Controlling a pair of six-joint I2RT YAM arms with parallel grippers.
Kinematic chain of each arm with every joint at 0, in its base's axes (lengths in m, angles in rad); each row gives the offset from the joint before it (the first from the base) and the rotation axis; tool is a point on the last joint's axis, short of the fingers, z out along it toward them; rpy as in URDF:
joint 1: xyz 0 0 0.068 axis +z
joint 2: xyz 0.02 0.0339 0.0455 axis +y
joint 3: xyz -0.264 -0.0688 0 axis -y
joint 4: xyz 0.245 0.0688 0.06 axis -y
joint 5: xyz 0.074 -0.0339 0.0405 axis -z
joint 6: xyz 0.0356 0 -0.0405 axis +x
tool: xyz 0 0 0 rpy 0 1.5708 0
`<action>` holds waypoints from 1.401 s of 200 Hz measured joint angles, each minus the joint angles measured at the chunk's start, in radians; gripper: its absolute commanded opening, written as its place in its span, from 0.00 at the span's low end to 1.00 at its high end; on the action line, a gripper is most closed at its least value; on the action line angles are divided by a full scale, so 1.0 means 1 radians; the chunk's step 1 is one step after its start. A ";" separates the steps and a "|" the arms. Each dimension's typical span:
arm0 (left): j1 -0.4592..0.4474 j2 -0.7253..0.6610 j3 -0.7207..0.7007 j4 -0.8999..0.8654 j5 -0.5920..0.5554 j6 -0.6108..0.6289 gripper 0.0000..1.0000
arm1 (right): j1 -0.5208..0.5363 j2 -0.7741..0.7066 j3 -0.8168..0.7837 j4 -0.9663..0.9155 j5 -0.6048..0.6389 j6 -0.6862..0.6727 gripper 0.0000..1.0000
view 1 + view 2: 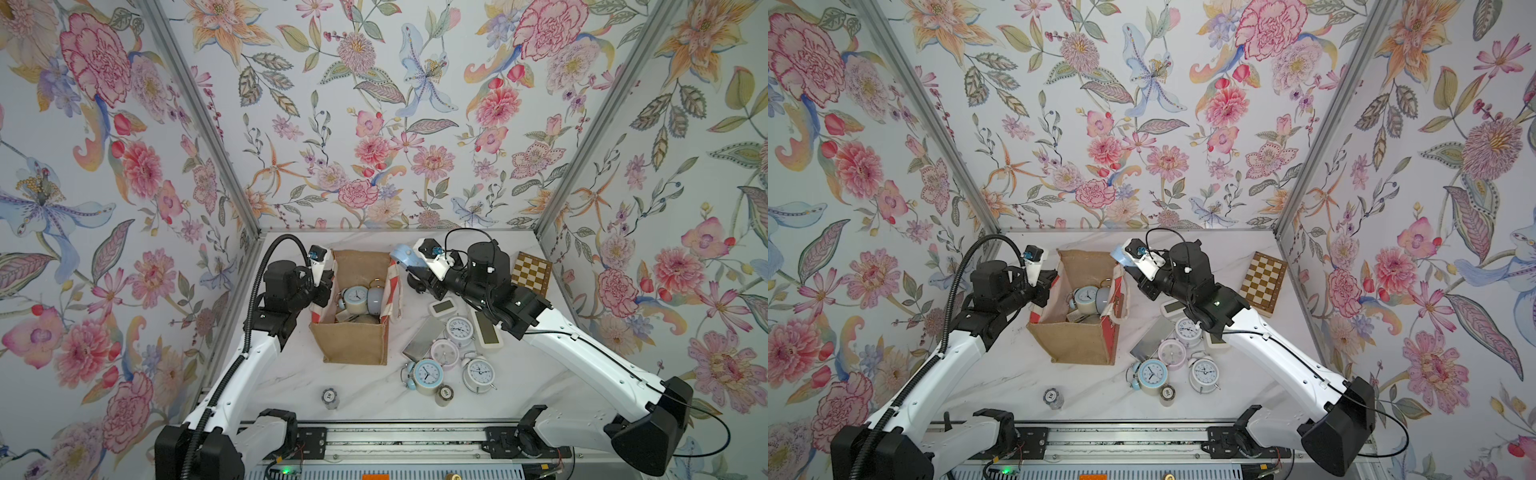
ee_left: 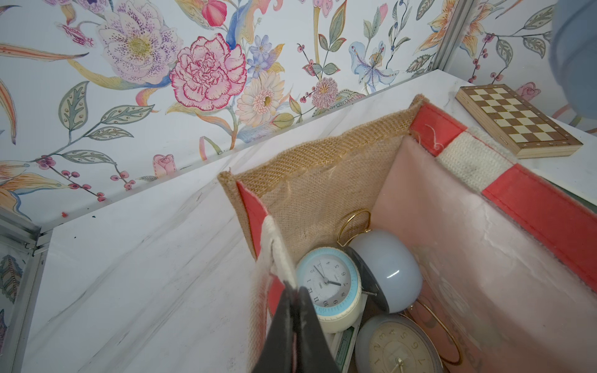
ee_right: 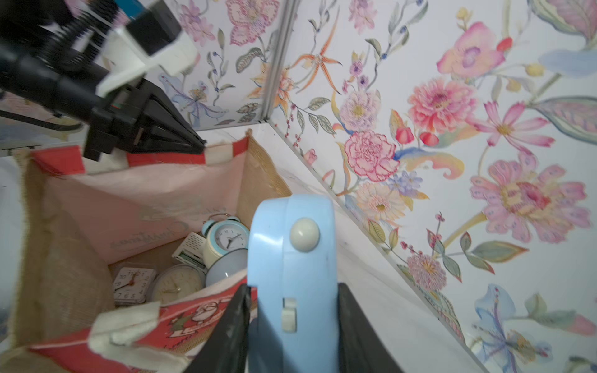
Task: Put the alarm clock into the canvas bag
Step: Place the alarm at the canvas bag.
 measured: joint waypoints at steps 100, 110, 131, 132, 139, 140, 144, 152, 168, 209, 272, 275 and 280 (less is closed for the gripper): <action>0.000 -0.050 -0.029 0.001 -0.022 -0.003 0.07 | 0.174 0.349 0.276 -0.233 -0.060 -0.115 0.16; 0.000 -0.050 -0.029 0.001 -0.022 -0.003 0.07 | 0.180 0.386 0.305 -0.268 -0.036 -0.129 0.16; 0.000 -0.050 -0.029 0.001 -0.022 -0.003 0.07 | 0.192 0.474 0.388 -0.345 0.024 -0.162 0.16; 0.000 -0.050 -0.029 0.001 -0.022 -0.003 0.07 | 0.192 0.479 0.392 -0.349 0.027 -0.164 0.16; 0.000 -0.050 -0.029 0.001 -0.022 -0.003 0.07 | 0.195 0.505 0.415 -0.371 0.042 -0.175 0.16; 0.000 -0.050 -0.029 0.001 -0.022 -0.003 0.07 | 0.195 0.507 0.417 -0.372 0.043 -0.175 0.16; 0.000 -0.050 -0.029 0.001 -0.022 -0.003 0.07 | 0.196 0.518 0.428 -0.383 0.051 -0.179 0.16; 0.000 -0.050 -0.029 0.001 -0.022 -0.003 0.07 | 0.196 0.541 0.448 -0.403 0.068 -0.189 0.16; 0.000 -0.050 -0.029 0.001 -0.022 -0.003 0.07 | 0.196 0.582 0.478 -0.435 0.103 -0.209 0.16; 0.000 -0.050 -0.029 0.001 -0.022 -0.003 0.07 | 0.205 0.651 0.510 -0.451 0.153 -0.251 0.15; 0.000 -0.050 -0.029 0.001 -0.024 -0.003 0.07 | 0.226 0.691 0.513 -0.438 0.123 -0.287 0.38; 0.000 -0.050 -0.029 0.001 -0.024 -0.003 0.07 | 0.226 0.692 0.513 -0.439 0.119 -0.287 0.39; 0.000 -0.050 -0.029 0.001 -0.025 -0.003 0.07 | 0.226 0.693 0.513 -0.443 0.114 -0.287 0.42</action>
